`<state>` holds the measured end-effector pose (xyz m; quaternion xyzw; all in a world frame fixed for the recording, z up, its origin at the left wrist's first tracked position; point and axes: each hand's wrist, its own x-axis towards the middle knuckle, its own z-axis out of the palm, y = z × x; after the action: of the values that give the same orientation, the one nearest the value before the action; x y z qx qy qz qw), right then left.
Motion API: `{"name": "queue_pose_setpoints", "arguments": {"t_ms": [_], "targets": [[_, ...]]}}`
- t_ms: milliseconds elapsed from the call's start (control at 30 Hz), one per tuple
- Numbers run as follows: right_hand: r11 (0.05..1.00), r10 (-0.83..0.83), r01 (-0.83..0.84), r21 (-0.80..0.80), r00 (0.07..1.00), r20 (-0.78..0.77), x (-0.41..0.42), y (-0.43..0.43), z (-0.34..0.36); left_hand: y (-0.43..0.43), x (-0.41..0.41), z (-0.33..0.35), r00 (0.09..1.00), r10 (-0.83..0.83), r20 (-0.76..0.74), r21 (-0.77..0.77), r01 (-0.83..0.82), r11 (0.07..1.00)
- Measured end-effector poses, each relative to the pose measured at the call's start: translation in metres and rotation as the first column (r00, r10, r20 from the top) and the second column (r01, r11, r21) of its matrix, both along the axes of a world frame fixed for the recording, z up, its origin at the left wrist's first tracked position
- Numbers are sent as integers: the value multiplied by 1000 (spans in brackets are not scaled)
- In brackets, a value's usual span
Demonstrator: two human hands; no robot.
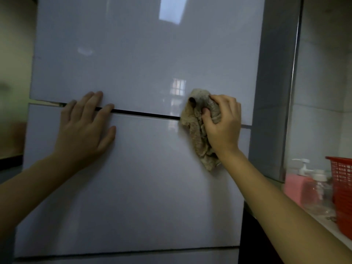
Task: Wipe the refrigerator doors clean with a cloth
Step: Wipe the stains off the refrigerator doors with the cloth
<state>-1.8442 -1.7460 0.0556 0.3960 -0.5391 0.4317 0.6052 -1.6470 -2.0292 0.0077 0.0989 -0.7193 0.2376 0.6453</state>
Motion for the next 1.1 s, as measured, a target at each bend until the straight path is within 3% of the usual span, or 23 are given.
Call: {"name": "queue_pose_setpoints", "arguments": {"t_ms": [133,300,533,733,1100], "targets": [[997,25,-17,80,995,-100,26,-39,28,0,7,3,1000,16,22,-24,-15,1000],[945,20,112,307,918,-397,34,-60,2,-7,17,1,996,71,52,-14,-70,997],[941,12,160,298,865,-502,28,-54,16,-12,24,18,995,87,49,4,-88,996],[971,11,102,216,886,-464,26,-55,124,-17,20,95,998,57,12,43,-58,997],[978,20,57,198,929,-370,25,-48,365,-13,19,351,999,9,-43,70,-6,998]]}}
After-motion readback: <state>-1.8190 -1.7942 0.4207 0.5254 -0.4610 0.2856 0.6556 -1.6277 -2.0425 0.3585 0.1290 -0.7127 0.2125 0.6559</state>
